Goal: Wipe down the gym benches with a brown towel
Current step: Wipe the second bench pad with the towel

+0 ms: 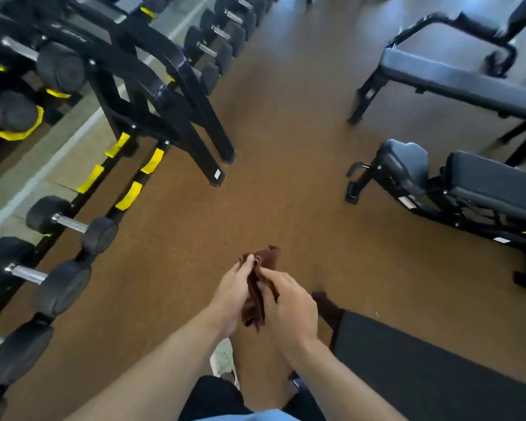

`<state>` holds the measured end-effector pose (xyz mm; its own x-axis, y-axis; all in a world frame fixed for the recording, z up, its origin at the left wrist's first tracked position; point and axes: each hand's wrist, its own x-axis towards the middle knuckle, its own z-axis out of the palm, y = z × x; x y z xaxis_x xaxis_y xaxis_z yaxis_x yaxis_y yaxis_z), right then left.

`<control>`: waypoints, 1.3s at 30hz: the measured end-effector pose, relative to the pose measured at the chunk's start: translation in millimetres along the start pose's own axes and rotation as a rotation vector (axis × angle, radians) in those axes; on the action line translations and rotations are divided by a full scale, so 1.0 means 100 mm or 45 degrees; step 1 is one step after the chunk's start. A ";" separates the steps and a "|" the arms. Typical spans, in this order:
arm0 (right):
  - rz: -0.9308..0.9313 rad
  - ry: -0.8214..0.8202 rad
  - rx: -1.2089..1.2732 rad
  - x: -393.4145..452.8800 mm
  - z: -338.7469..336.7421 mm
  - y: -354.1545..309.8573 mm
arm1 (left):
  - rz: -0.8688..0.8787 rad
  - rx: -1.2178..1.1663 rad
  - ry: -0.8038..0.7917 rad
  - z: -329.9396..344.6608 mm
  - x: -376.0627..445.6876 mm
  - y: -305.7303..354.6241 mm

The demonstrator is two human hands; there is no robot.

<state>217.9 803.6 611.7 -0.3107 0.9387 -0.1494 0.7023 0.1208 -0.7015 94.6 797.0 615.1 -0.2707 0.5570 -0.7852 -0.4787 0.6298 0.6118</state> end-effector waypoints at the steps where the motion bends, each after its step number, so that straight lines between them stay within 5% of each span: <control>1: 0.024 0.017 0.017 0.07 0.04 -0.07 | -0.025 0.015 -0.039 -0.01 0.03 0.11; 6: 0.102 0.098 0.018 0.44 -0.07 -0.12 | -0.071 0.119 -0.151 0.22 0.24 0.42; 11: 0.334 0.335 0.384 0.91 -0.35 0.19 | -0.093 0.309 -0.162 0.78 0.54 0.61; 19: 0.334 0.094 0.462 2.00 -1.05 0.95 | -0.200 0.379 -0.304 2.02 1.46 1.26; 23: 0.688 0.109 1.054 2.76 -1.62 1.45 | -0.139 0.458 -0.248 2.85 1.97 1.65; 26: 0.947 0.292 1.011 3.31 -2.11 1.97 | -0.079 0.554 -0.317 3.52 2.22 1.98; 33: 1.116 0.035 1.510 4.03 -3.10 2.98 | -0.163 0.649 -0.668 4.96 2.65 2.53; 39: 1.196 0.138 1.555 4.67 -3.54 3.62 | -0.122 0.768 -0.512 5.78 3.54 2.62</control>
<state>553.8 1400.3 534.8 0.0127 0.5479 -0.8365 -0.3392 -0.7846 -0.5190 356.0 1471.6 552.9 0.1325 0.5674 -0.8127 0.0898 0.8097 0.5799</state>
